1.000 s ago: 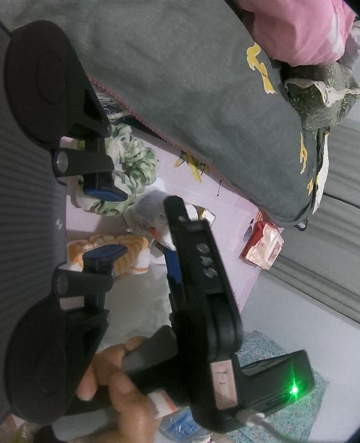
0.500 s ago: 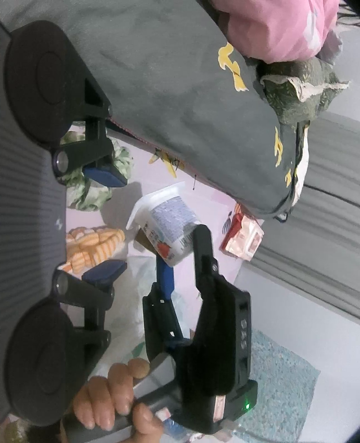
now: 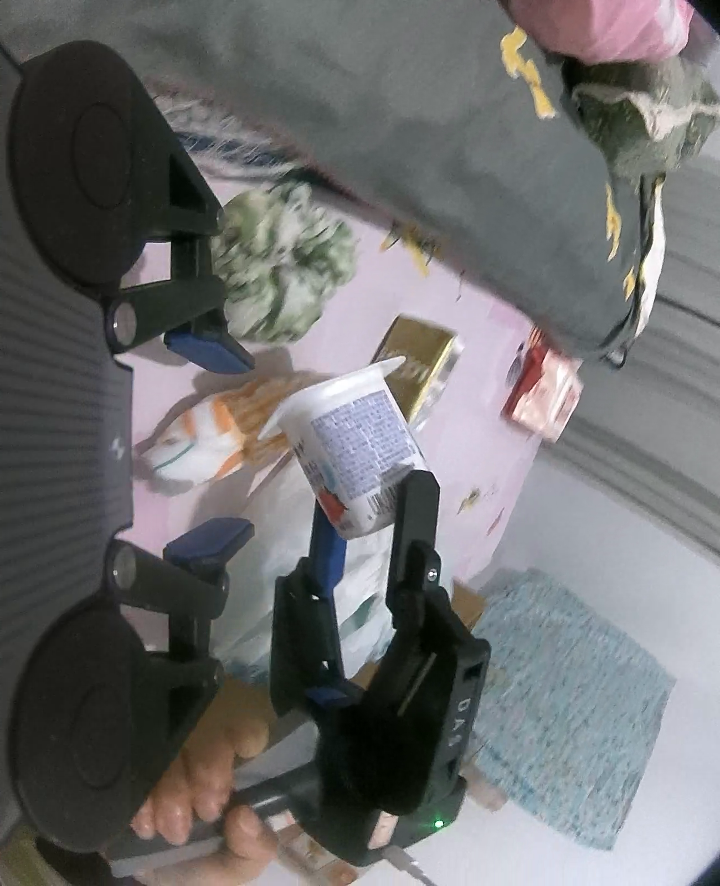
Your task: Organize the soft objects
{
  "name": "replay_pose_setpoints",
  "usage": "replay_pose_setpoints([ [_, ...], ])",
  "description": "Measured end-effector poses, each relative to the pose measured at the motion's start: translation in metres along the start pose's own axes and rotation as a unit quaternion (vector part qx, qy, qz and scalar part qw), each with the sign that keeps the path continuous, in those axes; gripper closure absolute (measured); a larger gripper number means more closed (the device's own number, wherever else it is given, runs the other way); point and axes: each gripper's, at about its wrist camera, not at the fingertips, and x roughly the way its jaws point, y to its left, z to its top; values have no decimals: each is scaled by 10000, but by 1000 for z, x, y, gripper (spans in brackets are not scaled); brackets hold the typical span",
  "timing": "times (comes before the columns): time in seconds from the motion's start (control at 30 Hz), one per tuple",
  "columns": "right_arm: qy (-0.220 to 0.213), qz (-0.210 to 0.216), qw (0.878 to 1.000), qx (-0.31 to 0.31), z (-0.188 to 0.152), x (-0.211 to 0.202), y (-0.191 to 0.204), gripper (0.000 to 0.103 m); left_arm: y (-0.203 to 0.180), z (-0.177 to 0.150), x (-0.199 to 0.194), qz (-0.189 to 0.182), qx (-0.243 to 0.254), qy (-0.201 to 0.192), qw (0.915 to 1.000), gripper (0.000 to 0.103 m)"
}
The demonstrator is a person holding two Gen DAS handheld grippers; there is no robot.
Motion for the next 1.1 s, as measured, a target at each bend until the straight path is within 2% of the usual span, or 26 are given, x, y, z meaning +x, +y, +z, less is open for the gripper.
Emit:
replay_pose_setpoints([
  [0.1, -195, 49, 9996, 181, -20, -12, -9, 54, -7, -5, -4, -131, 62, 44, 9999, 47],
  [0.2, -362, 122, 9983, 432, -36, -25, -16, 54, -16, -7, -11, -305, 149, -78, 9994, 49],
  [0.27, -446, 206, 9963, 701, -46, -32, -27, 54, -23, -8, -9, -283, 217, -48, 9994, 50],
  [0.33, -541, 269, 9933, 986, -54, -38, -40, 54, -27, -11, -3, -272, 241, 68, 9993, 56],
  [0.43, -705, 177, 9900, 1208, -65, -46, -55, 53, -33, -17, 3, -256, 366, 122, 9989, 58],
  [0.53, -888, -57, 9895, 1139, -75, -56, -59, 51, -38, -20, 4, -298, 452, 87, 9985, 58],
  [0.63, -997, -510, 9878, 1082, -82, -61, -64, 50, -44, -23, 6, -316, 560, 83, 9979, 58],
  [0.73, -1065, -433, 9859, 1214, -91, -65, -74, 51, -48, -27, 9, -363, 623, 145, 9973, 58],
  [0.93, -1407, -1074, 9811, 785, -98, -78, -70, 51, -54, -34, 15, -396, 744, 241, 9961, 58],
  [1.0, -1431, -1137, 9812, 623, -100, -80, -66, 51, -54, -36, 14, -379, 774, 251, 9960, 58],
  [1.1, -1302, -1242, 9833, 287, -99, -75, -55, 45, -54, -39, 14, -310, 820, 255, 9958, 58],
])
